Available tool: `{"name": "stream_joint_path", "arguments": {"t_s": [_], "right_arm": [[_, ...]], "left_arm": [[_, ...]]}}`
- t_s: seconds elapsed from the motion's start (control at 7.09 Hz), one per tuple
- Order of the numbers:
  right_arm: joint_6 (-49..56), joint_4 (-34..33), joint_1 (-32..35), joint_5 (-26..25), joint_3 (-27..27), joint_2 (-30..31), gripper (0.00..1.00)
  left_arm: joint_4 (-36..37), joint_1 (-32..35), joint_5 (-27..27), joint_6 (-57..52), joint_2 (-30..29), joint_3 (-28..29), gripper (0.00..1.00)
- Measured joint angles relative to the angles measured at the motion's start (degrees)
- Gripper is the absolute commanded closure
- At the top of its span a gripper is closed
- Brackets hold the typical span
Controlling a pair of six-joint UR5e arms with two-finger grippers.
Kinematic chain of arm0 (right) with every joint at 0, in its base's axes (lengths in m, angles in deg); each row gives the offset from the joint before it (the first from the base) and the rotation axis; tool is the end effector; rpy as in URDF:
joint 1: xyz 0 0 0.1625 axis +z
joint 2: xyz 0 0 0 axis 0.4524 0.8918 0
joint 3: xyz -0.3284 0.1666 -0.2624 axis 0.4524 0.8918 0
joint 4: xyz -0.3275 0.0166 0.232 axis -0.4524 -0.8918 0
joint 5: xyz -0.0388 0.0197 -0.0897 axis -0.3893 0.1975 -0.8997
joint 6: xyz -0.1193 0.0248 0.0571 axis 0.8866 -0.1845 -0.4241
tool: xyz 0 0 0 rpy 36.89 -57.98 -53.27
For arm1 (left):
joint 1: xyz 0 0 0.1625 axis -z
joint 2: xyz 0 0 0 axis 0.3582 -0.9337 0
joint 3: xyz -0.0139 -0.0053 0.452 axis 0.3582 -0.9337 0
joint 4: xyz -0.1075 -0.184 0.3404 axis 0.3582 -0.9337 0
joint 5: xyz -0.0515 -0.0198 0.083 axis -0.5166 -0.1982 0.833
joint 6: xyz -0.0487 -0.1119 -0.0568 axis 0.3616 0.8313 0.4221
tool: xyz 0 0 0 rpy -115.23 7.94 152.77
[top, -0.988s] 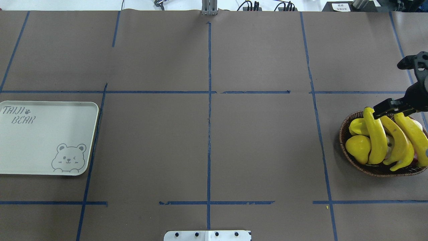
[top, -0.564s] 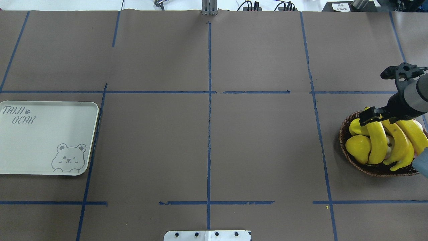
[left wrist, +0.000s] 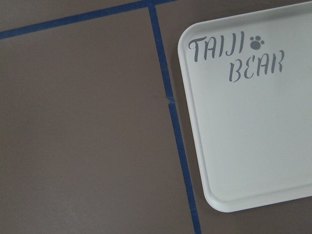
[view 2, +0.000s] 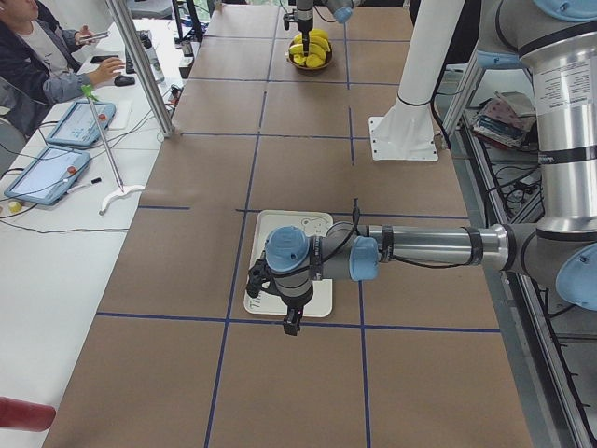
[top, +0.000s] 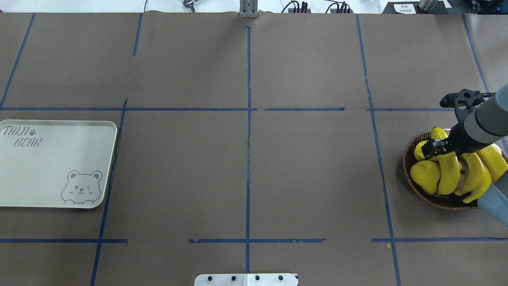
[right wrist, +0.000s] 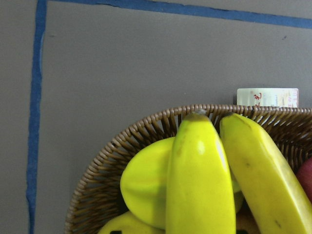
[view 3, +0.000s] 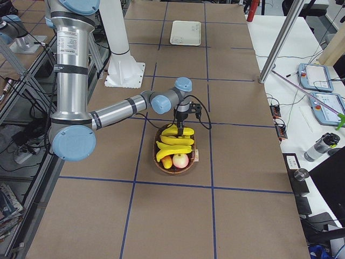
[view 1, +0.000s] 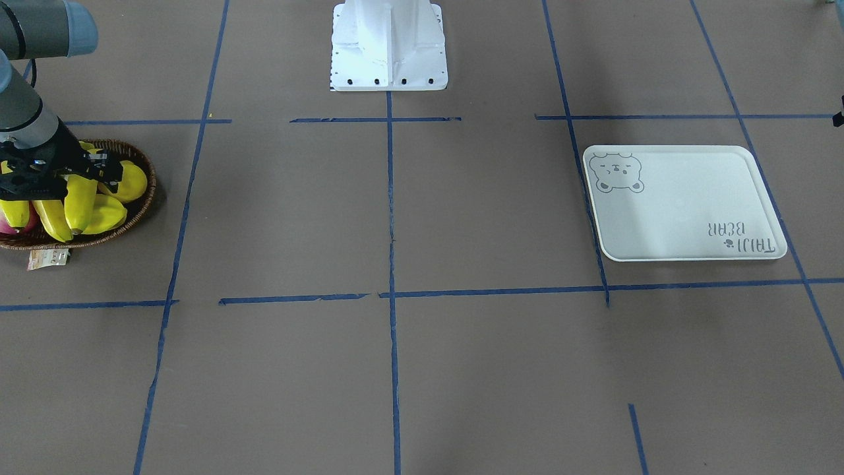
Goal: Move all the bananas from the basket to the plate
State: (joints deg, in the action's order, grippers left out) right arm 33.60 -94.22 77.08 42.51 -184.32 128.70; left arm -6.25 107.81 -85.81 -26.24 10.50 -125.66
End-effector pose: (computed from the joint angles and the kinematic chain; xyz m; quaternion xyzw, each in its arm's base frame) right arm -0.2522 -0.4094 0.5612 0.0016 -0.3236 -0.0339 0.9456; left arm -0.0162 -0.3793 0.7081 0.0114 0.3870 0.1126 0.9151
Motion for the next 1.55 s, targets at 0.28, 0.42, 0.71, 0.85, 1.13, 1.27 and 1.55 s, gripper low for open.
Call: {"name": "stream_joint_path", "arguments": {"t_s": [0.28,0.42,0.71,0.85,1.13,1.27,1.55], "right_arm": [[0.01,-0.25,0.22,0.26,-0.61,-0.02,0.96],[0.03,-0.40,0.72,0.57,-1.40,0.18,0.97],[0.07,-0.62,3.54,2.99,-4.05,0.73,0.96],[-0.17,-0.59,5.28,5.56,-5.19,0.60,0.94],[-4.10,-0.11,6.29,8.02,-5.98,-1.18,0.94],[-9.12,0.04,5.68,8.24,-5.69,-4.21,0.92],[-19.50,1.62,1.95,8.00,-3.28,-12.65,0.90]], "left_arm": [[0.00,-0.19,-0.06,0.02,0.00,0.00,0.01],[0.00,-0.32,-0.08,0.05,0.00,0.00,0.01],[0.00,-0.47,-0.07,0.10,-0.02,-0.12,0.01],[0.02,-0.53,-0.03,0.07,-0.05,-0.50,0.01],[-0.09,-0.91,-0.02,0.13,-1.06,-1.47,0.01],[-1.12,-1.05,0.02,0.30,-3.12,-1.82,0.01],[-5.33,-1.53,-0.66,0.58,-9.93,-0.18,0.01]]}}
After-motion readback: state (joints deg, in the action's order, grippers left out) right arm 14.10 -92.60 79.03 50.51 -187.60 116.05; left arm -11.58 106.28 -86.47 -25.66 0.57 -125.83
